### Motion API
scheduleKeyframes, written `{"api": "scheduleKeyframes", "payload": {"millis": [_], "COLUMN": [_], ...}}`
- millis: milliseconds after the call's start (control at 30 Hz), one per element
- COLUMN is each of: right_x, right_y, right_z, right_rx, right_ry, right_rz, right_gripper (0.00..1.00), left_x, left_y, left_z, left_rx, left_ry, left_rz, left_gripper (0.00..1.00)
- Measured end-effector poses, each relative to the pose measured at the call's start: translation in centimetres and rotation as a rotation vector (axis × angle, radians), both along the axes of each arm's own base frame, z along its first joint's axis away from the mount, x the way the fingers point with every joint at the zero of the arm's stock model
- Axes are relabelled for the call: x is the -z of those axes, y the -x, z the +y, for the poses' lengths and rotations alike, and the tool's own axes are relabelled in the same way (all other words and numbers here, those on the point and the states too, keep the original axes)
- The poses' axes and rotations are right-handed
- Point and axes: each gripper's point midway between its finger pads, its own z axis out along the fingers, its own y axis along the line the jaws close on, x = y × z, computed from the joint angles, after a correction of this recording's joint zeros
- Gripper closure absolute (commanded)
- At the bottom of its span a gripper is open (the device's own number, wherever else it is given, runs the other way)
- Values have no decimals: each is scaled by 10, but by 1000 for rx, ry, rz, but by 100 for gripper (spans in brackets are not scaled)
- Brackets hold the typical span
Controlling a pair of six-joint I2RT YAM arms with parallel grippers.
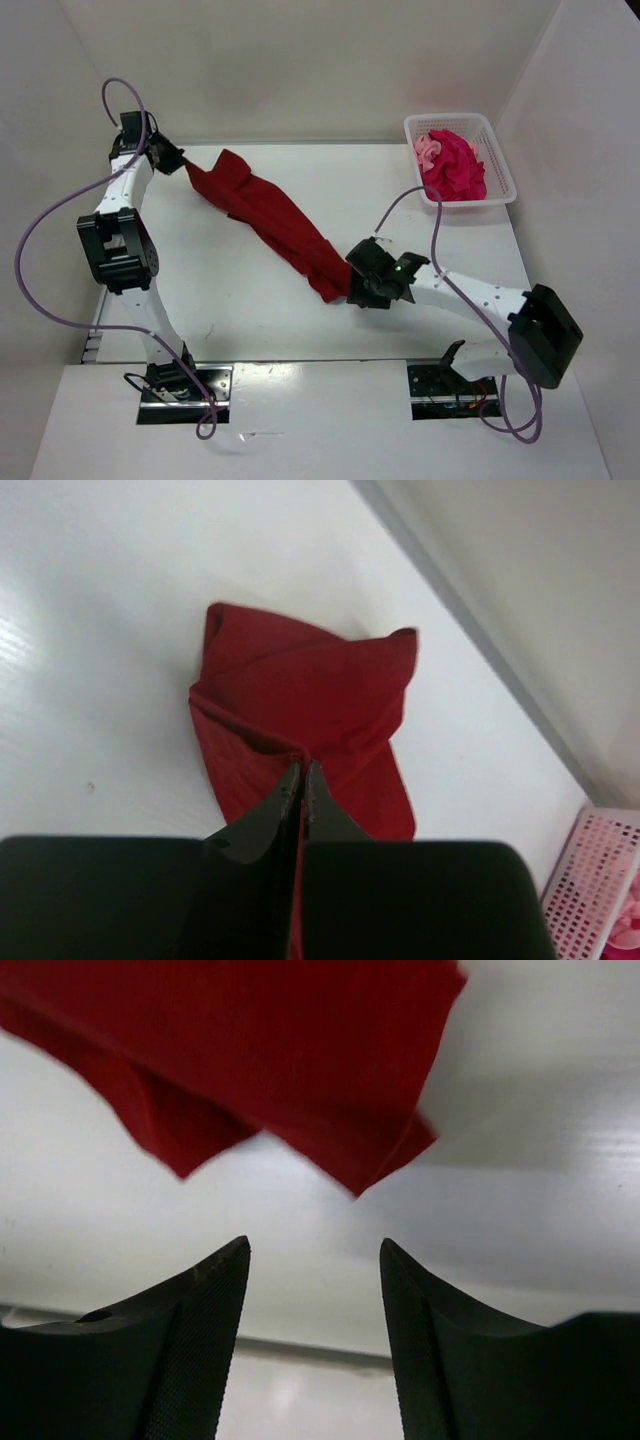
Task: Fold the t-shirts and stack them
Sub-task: Flatten out the tshirt
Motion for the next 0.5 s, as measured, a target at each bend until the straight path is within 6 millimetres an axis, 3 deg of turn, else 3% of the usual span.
{"api": "scheduleKeyframes", "payload": {"millis": [133, 233, 367, 500], "right_x": [5, 2, -2, 12], "right_y": [-33, -69, -107, -113], "right_z": [-5, -21, -43, -23], "right_rx": [57, 150, 228, 139], "right_ry": [43, 15, -38, -110], "right_rz": [-20, -55, -94, -54], "right_gripper": [30, 26, 26, 26], "left_x": [-40, -58, -39, -7], "left_y": [-20, -26, -20, -7], "left_z": [4, 7, 8, 6], "left_rx": [2, 2, -3, -6], "left_ry": [-18, -27, -18, 1], "left_rz": [-83, -136, -100, -23], "left_gripper": [100, 100, 100, 100]}}
